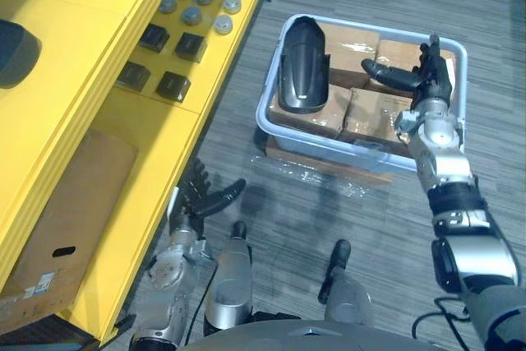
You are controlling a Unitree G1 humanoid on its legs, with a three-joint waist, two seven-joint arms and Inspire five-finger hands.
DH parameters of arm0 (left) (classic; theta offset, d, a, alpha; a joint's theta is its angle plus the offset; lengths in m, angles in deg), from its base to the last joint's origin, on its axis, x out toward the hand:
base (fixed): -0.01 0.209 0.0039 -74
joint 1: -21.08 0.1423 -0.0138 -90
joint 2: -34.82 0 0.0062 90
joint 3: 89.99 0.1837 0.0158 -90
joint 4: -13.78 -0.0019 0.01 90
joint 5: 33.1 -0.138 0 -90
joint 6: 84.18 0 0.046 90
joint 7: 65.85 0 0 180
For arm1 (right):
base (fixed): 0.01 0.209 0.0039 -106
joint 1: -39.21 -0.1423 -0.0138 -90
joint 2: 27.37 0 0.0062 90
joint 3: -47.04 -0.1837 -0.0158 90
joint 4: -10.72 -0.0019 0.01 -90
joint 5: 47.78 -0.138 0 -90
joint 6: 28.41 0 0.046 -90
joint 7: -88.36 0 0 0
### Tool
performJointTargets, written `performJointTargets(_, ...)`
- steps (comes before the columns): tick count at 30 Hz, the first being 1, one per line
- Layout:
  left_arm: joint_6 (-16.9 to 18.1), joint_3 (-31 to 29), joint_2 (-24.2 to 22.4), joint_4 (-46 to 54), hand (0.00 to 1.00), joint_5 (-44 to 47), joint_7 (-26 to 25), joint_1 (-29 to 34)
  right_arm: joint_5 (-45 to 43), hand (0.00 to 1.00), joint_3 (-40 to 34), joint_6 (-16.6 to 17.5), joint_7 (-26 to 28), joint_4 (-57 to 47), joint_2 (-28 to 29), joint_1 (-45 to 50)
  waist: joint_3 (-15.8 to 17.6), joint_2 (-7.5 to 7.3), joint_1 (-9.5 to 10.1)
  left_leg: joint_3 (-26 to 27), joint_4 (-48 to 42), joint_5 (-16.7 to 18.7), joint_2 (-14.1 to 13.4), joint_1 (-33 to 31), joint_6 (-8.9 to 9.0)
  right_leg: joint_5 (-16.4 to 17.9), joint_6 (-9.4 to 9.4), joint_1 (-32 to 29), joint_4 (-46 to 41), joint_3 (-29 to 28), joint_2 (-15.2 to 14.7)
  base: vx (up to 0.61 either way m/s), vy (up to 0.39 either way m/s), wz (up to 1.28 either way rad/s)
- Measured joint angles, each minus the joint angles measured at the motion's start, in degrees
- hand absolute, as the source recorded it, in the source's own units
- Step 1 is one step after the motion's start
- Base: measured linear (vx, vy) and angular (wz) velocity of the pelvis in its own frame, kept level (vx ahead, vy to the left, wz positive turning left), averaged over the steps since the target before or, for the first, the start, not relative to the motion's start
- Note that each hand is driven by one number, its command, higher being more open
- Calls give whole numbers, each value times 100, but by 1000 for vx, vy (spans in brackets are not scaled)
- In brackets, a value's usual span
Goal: Walk over and take three plastic housings, then place them on the shelf
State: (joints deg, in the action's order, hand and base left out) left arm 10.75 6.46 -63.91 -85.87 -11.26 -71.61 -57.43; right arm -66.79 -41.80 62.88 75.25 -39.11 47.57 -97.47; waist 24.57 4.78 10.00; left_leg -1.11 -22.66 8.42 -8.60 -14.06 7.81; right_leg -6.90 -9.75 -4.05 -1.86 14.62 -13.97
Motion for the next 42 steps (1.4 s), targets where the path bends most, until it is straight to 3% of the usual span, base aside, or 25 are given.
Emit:
performJointTargets(5,196,462,-1,-873,100,-10,18,-506,-43,100,419,-71,34,954,-507,-1006,264,223,225,-101,-221,11,-1,-361,-15,39,53,-397,-369,85,-29,-60,27,4)
performJointTargets(11,508,902,-5,-1199,100,68,88,-832,61,100,921,-269,69,1500,-854,-1496,412,456,405,-198,-544,28,15,-813,-46,61,83,-763,-634,265,-81,-88,29,2)
performJointTargets(16,558,1322,-33,-1490,100,290,220,-929,85,100,1171,-683,127,1664,-996,-1856,438,533,557,-235,-623,16,18,-1016,-51,60,83,-947,-701,284,-89,-44,20,2)
performJointTargets(23,724,1506,-59,-1528,100,481,222,-966,524,100,1795,-1001,532,1813,-1104,-2053,435,627,697,-339,-606,-36,22,-1149,-36,61,85,-1018,-707,426,-89,9,0,6)
performJointTargets(24,751,1521,-63,-1534,100,584,223,-978,518,0,1907,-1131,603,1870,-1112,-2063,434,629,726,-358,-598,-40,23,-1167,-34,62,87,-1028,-708,471,-90,20,2,7)
performJointTargets(32,797,1639,-62,-1721,100,740,220,-1184,483,0,2075,-1741,665,2177,-1427,-2410,422,647,871,-484,-588,-93,109,-1305,-48,88,119,-1070,-745,691,-169,-7,14,9)
performJointTargets(42,774,1746,-66,-1844,100,955,196,-1345,536,0,1787,-2039,273,2410,-1542,-2394,406,671,1024,-613,-416,-214,137,-1318,-12,134,173,-1088,-825,883,-199,-25,-1,8)
